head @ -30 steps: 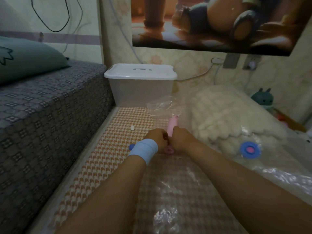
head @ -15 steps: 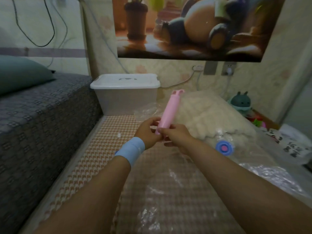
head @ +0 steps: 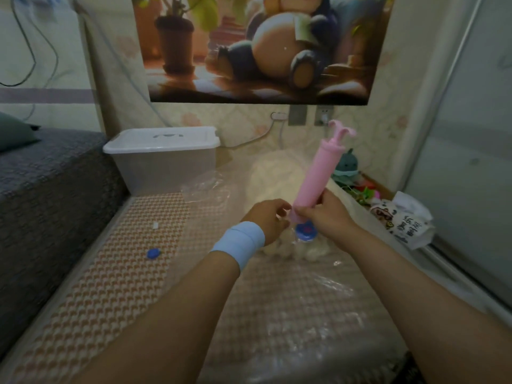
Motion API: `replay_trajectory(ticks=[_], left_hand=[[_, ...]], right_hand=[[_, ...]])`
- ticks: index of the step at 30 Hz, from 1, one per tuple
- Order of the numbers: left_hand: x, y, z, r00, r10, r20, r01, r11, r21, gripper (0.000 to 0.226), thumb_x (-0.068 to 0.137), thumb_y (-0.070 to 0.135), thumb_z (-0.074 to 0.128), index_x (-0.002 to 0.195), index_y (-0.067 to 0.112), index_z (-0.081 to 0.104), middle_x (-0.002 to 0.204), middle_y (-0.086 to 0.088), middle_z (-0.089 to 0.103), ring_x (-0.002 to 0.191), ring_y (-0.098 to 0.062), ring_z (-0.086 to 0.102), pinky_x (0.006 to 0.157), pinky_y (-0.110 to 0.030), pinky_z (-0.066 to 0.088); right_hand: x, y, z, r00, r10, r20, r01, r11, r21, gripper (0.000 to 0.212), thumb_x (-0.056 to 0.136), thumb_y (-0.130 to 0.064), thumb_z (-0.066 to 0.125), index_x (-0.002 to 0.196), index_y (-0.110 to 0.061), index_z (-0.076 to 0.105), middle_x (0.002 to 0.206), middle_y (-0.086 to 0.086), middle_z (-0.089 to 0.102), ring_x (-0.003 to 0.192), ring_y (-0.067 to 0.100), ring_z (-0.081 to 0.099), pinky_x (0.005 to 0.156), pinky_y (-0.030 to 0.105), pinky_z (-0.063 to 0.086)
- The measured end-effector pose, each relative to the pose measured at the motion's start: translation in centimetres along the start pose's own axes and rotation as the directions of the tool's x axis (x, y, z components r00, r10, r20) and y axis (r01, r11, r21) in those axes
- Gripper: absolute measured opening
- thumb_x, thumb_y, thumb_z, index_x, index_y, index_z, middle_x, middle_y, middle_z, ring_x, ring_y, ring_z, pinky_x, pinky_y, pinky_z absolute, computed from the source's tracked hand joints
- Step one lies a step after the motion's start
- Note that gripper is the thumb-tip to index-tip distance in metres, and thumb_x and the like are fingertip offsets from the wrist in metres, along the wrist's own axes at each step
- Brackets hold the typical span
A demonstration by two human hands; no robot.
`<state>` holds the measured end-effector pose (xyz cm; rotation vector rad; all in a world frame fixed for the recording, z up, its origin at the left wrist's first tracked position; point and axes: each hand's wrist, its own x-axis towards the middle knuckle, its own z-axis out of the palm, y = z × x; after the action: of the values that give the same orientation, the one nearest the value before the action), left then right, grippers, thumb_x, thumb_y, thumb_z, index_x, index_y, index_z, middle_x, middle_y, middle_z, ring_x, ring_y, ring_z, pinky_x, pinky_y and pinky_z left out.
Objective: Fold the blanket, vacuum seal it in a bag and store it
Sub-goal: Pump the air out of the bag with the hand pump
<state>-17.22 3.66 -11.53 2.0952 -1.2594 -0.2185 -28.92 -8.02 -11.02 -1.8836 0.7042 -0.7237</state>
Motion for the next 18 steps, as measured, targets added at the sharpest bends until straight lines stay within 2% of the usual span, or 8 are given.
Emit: replay_trajectory(ticks=[3,5,6,8,11,14,16,18], left_hand=[[0.4,0.7,2.6,0.995,-0.044,0.088,0.032,0.991,0.129,0.054,0.084,0.03,0.069,0.135,0.021,0.051,0.128,-0.001,0.059,0.11,-0.022,0.059,0.095,-0.034,0.048],[0.9,0.8,4.0,0.989,-0.059,0.138,0.018,0.959,0.283,0.065,0.077,0.041,0.073,0.135,0.02,0.051,0.129,-0.004,0.053,0.116,-0.026,0.054,0.097,-0.038,0.047],[1.0,0.8,4.6,0.987,-0.056,0.153,-0.006,0.927,0.374,0.067,0.075,0.046,0.073,0.133,0.022,0.051,0.127,-0.005,0.049,0.116,-0.026,0.051,0.096,-0.041,0.047],[1.3,0.7,5.4,0.987,-0.052,0.152,-0.025,0.885,0.464,0.067,0.072,0.051,0.073,0.129,0.027,0.052,0.121,-0.003,0.043,0.113,-0.026,0.049,0.094,-0.044,0.048],[1.6,0.8,6.0,0.991,-0.056,0.121,-0.007,0.885,0.466,0.064,0.07,0.048,0.075,0.128,0.03,0.055,0.119,-0.003,0.045,0.111,-0.026,0.051,0.092,-0.043,0.049],[1.8,0.9,6.1,0.993,-0.087,0.084,0.046,0.913,0.405,0.052,0.071,0.036,0.075,0.12,0.031,0.062,0.116,-0.004,0.055,0.109,-0.026,0.057,0.09,-0.041,0.052],[1.9,0.8,6.1,0.992,-0.112,0.058,0.091,0.955,0.283,0.041,0.073,0.024,0.071,0.113,0.029,0.066,0.111,-0.003,0.064,0.104,-0.027,0.062,0.089,-0.035,0.052],[2.1,0.8,5.7,0.988,-0.142,0.056,0.131,0.979,0.154,0.039,0.076,0.018,0.069,0.115,0.024,0.066,0.112,-0.003,0.067,0.104,-0.025,0.063,0.088,-0.028,0.049]], right_hand=[[-0.4,1.5,-1.7,0.999,0.022,0.028,-0.021,0.999,-0.044,0.057,0.077,-0.014,0.081,0.126,-0.011,0.054,0.114,0.001,0.062,0.102,0.018,0.06,0.084,0.032,0.051],[-0.4,2.3,-2.3,0.999,0.017,0.037,-0.015,0.998,-0.062,0.051,0.076,-0.014,0.081,0.119,-0.017,0.053,0.112,-0.001,0.063,0.096,0.013,0.06,0.077,0.027,0.051],[-0.3,2.6,-2.6,1.0,0.014,0.017,-0.013,0.998,-0.058,0.05,0.077,-0.017,0.08,0.117,-0.019,0.052,0.112,-0.001,0.063,0.095,0.012,0.061,0.076,0.029,0.053],[0.1,3.2,-3.0,0.999,0.029,-0.035,-0.031,0.998,-0.049,0.052,0.079,-0.027,0.079,0.12,-0.021,0.047,0.113,0.001,0.063,0.097,0.02,0.065,0.078,0.043,0.059],[0.1,3.6,-3.3,0.994,0.108,-0.009,-0.108,0.993,0.043,0.053,0.084,-0.03,0.076,0.125,-0.018,0.044,0.112,0.005,0.061,0.092,0.029,0.069,0.068,0.051,0.061],[0.3,4.0,-3.2,0.985,0.164,0.044,-0.169,0.975,0.143,0.049,0.087,-0.025,0.074,0.125,-0.018,0.044,0.116,0.008,0.063,0.094,0.029,0.07,0.073,0.053,0.061],[0.4,4.1,-3.0,0.982,0.18,0.059,-0.188,0.966,0.18,0.041,0.088,-0.021,0.073,0.119,-0.02,0.046,0.116,0.008,0.064,0.096,0.028,0.069,0.073,0.049,0.061],[0.4,4.1,-2.7,0.977,0.199,0.081,-0.212,0.953,0.214,0.039,0.087,-0.018,0.073,0.117,-0.02,0.049,0.118,0.008,0.065,0.099,0.028,0.068,0.065,0.041,0.06]])
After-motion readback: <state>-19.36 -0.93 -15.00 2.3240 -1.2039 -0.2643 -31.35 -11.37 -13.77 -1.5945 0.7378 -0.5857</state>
